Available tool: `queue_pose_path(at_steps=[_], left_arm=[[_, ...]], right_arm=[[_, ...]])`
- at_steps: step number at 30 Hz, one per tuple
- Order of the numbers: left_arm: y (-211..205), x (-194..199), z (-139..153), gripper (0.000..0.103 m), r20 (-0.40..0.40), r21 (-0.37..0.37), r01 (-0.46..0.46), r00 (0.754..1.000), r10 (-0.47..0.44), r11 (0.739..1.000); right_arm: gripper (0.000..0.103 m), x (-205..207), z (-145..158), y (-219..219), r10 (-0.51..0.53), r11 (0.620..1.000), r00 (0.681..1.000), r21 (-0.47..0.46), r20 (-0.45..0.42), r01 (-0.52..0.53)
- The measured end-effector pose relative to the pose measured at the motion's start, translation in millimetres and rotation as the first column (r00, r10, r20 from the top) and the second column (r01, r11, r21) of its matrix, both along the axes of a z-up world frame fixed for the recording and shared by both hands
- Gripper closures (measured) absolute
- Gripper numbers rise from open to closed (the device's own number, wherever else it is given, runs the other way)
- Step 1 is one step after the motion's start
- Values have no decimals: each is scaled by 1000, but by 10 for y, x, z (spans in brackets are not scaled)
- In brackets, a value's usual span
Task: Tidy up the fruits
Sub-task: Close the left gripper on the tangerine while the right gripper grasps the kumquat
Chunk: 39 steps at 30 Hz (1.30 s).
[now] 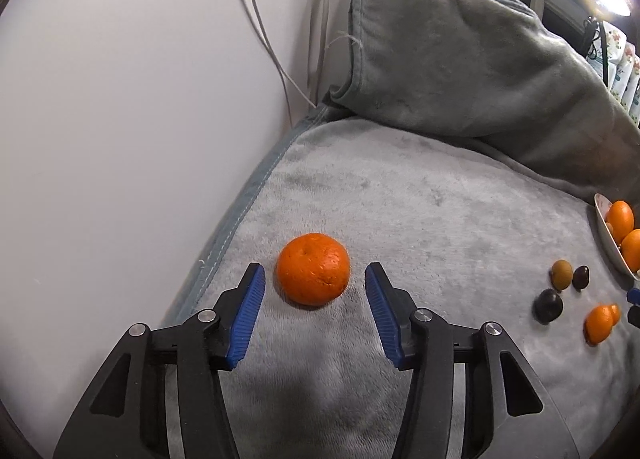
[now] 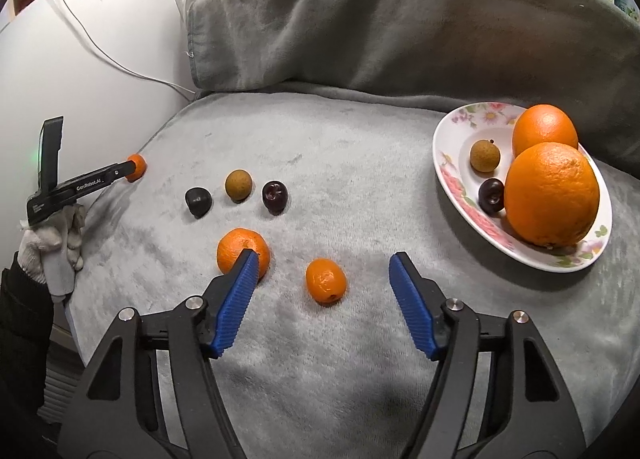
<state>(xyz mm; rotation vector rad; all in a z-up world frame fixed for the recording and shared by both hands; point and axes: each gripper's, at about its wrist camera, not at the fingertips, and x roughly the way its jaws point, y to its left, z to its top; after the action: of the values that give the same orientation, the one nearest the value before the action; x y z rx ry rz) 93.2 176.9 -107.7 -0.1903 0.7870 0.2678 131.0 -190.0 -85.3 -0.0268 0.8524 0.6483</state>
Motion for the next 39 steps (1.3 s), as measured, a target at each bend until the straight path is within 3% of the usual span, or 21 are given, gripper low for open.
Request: queue_pose_path(at_steps=[15,20,22,24,31,39], left_arm=[[117,141,-134,64,-44,-74,-3,999,0,997],[114,141,-120,65,-44,-68,-3,999,0,998],[125,132,-115,65,-40,-77,-4,999,1,997],[130,152,-121,66,-37,-80,-6,999,3,997],[125,110,-78,66,-19,-88,-14,1000,13,996],[-34,-36,160,66,38,-88,23,999,-20,996]], right_arm=[[54,2,-105,125,32,999,999,-38,-18,-32],[64,-14,-131,134,37,998,999,-56,-26,-38],[75,-18,-147,135,35,997,999,-63,-27,-37],[78,-16,-156,116,31,998,999,-59,-31,-32],[79,-8,-133,58,16,999,1000,-38,-18,-16],[79,-63,-6,-48,-3,1000,1000,-13,25,3]])
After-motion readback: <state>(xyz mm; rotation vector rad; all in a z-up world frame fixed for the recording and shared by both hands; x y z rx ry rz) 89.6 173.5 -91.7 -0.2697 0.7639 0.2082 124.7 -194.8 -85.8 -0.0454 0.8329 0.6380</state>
